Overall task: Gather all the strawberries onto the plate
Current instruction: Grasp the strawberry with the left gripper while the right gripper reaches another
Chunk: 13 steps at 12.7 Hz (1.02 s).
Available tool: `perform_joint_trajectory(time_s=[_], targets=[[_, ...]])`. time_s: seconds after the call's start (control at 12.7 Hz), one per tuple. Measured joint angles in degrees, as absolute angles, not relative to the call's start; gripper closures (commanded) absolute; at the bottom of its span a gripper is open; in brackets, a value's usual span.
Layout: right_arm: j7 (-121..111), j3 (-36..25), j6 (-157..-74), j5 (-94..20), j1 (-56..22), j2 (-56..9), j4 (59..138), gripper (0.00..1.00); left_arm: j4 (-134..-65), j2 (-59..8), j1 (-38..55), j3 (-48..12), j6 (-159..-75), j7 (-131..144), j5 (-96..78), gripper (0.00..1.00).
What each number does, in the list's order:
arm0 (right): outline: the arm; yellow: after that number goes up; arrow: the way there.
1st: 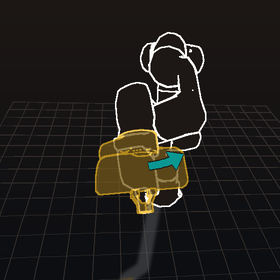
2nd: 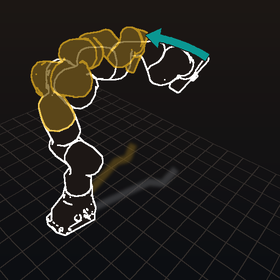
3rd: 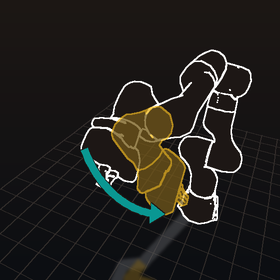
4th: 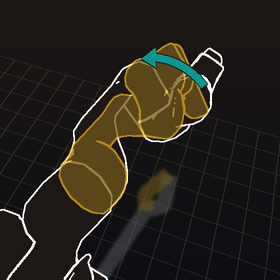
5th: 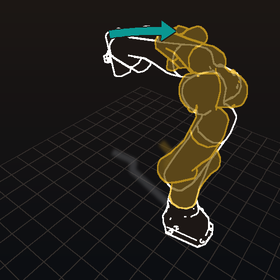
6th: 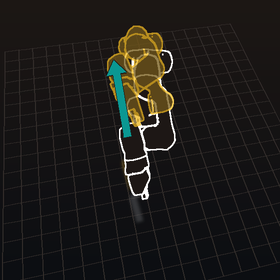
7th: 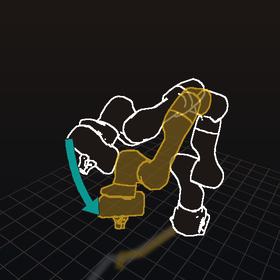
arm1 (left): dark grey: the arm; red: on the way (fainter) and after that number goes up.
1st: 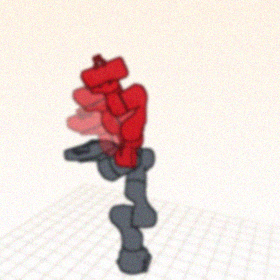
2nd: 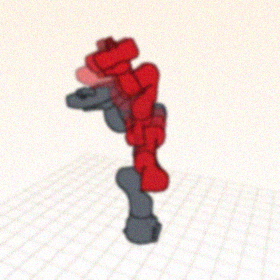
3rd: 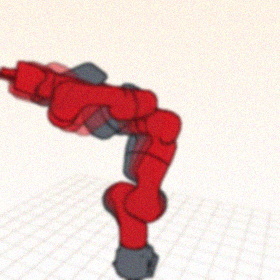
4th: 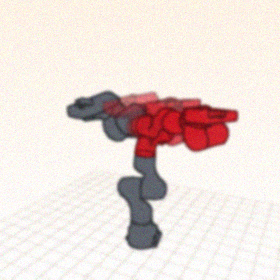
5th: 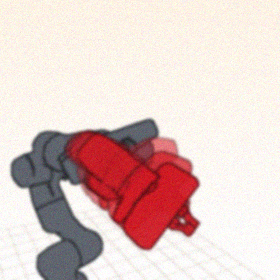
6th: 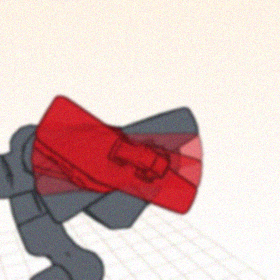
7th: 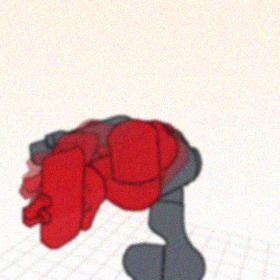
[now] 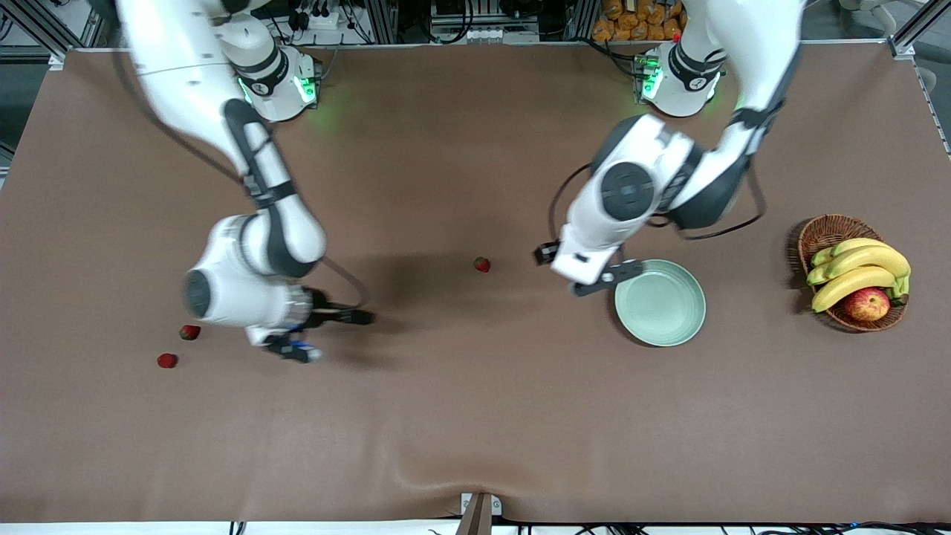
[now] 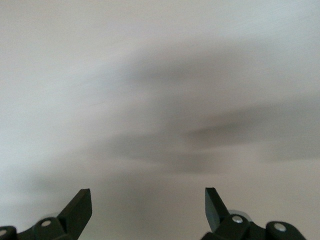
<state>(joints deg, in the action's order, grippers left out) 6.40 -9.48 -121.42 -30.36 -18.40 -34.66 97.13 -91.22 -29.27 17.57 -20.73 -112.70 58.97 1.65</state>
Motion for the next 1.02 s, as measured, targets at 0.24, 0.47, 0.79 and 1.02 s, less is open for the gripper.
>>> perform_joint_trajectory(time_s=[0.24, 0.47, 0.79, 1.02], targets=[[-0.2, -9.4, -120.6, -17.1, -9.1, -34.1, 97.2, 0.00, -86.2, -37.9, 22.1, -20.3, -118.7, 69.1, 4.5, 0.03], [-9.0, -9.4, -120.7, -12.6, -3.2, -34.0, 96.9, 0.00, -85.3, -42.4, 25.0, -20.2, -124.4, 77.9, 6.0, 0.16], [-9.9, -9.7, -121.8, -12.1, 0.0, -34.2, 97.0, 0.00, -85.1, -45.7, 28.5, -18.8, -130.5, 84.7, 6.0, 0.21], [-9.9, -10.6, -125.2, -12.1, 1.9, -35.2, 97.2, 0.00, -85.0, -47.2, 33.6, -14.9, -132.5, 86.8, 6.0, 0.30]])
